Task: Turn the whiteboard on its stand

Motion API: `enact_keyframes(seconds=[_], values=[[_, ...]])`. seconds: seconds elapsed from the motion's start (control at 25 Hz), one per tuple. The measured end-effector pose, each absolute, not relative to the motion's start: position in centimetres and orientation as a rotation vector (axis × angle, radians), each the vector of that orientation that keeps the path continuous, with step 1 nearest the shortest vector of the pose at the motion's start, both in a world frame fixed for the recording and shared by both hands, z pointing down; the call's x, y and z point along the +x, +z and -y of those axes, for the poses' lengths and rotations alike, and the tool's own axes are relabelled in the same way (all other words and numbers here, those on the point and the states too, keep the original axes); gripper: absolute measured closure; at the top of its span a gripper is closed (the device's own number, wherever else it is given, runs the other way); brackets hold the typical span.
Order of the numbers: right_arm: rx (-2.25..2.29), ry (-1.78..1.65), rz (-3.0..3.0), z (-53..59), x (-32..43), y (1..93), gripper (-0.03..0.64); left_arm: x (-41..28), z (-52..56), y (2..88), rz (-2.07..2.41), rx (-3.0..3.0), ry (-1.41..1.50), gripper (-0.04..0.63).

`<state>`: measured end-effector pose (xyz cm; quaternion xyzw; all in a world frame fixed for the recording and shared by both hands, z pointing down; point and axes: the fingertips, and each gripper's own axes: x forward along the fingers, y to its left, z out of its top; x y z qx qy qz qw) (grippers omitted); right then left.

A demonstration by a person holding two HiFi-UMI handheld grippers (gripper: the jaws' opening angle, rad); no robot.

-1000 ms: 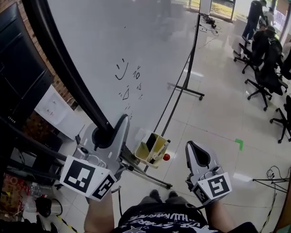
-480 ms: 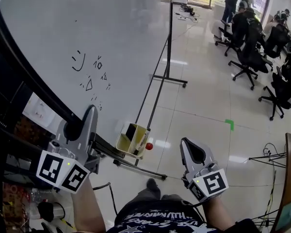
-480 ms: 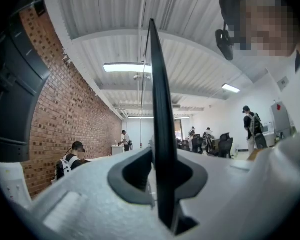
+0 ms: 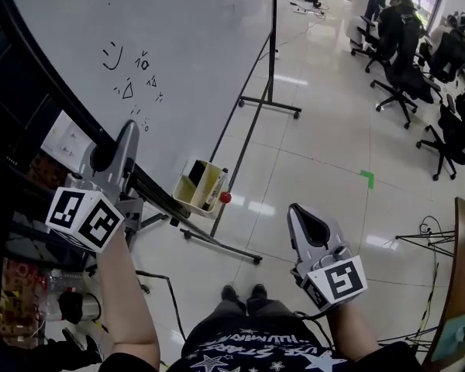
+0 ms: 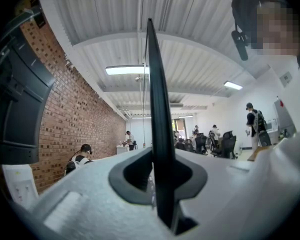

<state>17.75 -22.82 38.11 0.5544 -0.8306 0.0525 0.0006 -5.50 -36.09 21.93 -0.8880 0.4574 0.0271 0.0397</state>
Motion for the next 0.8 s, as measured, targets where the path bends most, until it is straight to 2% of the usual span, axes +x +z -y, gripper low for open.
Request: enact_keyframes(seconds=[0.8], values=[[1.666, 0.024, 2.726, 20.3, 10.7, 31.7, 0.609, -5.4, 32.0, 21.1, -1.401, -2.684, 0.128, 0.549]])
